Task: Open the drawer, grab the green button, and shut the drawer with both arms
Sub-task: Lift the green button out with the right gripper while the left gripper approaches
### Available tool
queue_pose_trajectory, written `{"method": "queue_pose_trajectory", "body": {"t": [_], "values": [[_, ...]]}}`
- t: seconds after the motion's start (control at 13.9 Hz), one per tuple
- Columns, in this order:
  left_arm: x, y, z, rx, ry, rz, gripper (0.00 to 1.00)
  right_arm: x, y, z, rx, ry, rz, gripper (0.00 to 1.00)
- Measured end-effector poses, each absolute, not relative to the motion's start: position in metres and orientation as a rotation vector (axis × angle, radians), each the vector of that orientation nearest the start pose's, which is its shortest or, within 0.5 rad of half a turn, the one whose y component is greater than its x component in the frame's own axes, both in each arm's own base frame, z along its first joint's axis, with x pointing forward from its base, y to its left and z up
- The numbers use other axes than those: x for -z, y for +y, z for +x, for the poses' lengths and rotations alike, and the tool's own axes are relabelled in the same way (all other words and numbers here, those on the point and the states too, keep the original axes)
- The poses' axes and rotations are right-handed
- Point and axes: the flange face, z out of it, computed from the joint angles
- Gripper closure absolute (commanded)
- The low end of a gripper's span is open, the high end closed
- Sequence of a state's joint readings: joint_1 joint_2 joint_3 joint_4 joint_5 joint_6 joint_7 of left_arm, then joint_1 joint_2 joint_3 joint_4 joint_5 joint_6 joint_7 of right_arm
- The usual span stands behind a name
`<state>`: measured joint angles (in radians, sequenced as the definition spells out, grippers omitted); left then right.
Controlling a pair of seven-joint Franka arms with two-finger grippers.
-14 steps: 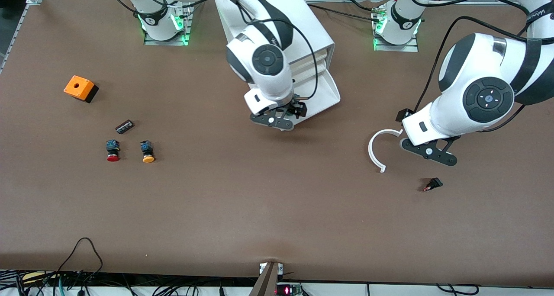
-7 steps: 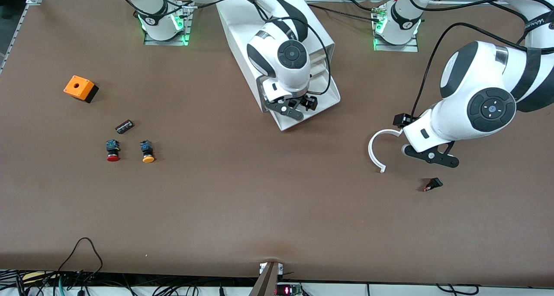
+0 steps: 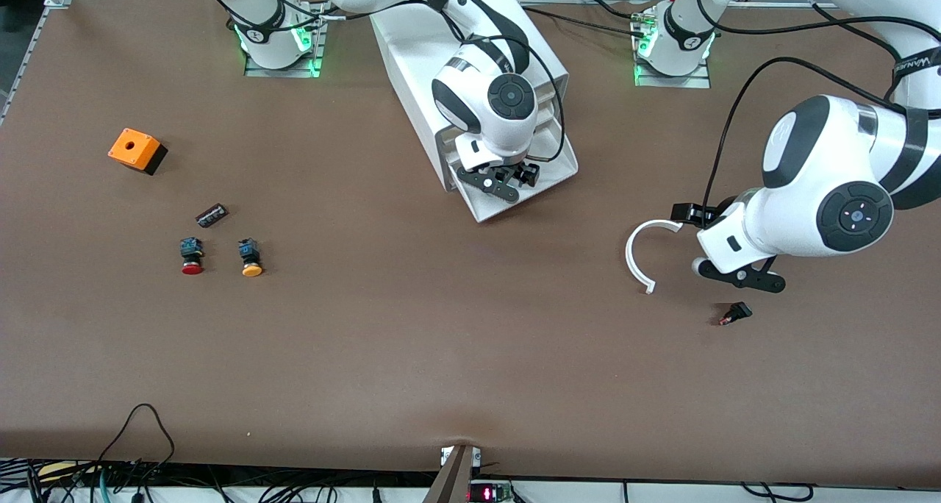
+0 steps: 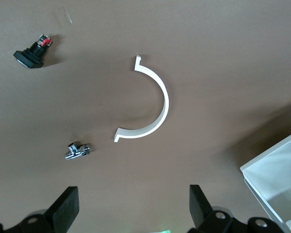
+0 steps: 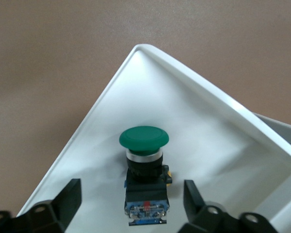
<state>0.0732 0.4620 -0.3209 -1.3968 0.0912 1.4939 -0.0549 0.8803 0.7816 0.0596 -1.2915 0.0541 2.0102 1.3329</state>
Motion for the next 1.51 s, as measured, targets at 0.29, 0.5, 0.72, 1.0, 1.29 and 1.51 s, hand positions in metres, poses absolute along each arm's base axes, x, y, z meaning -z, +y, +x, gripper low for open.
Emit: {"method": "queue_pose_trajectory", "body": {"t": [0.29,0.5,0.72,1.0,1.29,1.51], "values": [[-0.428,-0.116,0.639,-0.543,0.230,-3.081,0.00,-0.278,0.595,0.434,-0.179,0.663,-3.101,0.49],[-0.428,-0.120,0.638,-0.540,0.088,-3.072,0.00,-0.272,0.596,0.430,-0.187,0.657,-3.112,0.48],[-0.428,-0.126,0.637,-0.537,0.040,-3.066,0.00,-0.263,0.596,0.429,-0.195,0.658,-3.121,0.41],[-0.429,-0.153,0.632,-0.548,-0.307,-3.051,0.00,-0.262,0.596,0.429,-0.195,0.658,-3.122,1.00],[-0.408,-0.234,0.618,-0.437,-0.565,-3.012,0.00,-0.264,0.596,0.430,-0.190,0.653,-3.121,1.00],[-0.367,-0.264,0.609,-0.373,-0.615,-3.034,0.00,-0.273,0.589,0.443,-0.176,0.631,-3.132,1.00]]}}
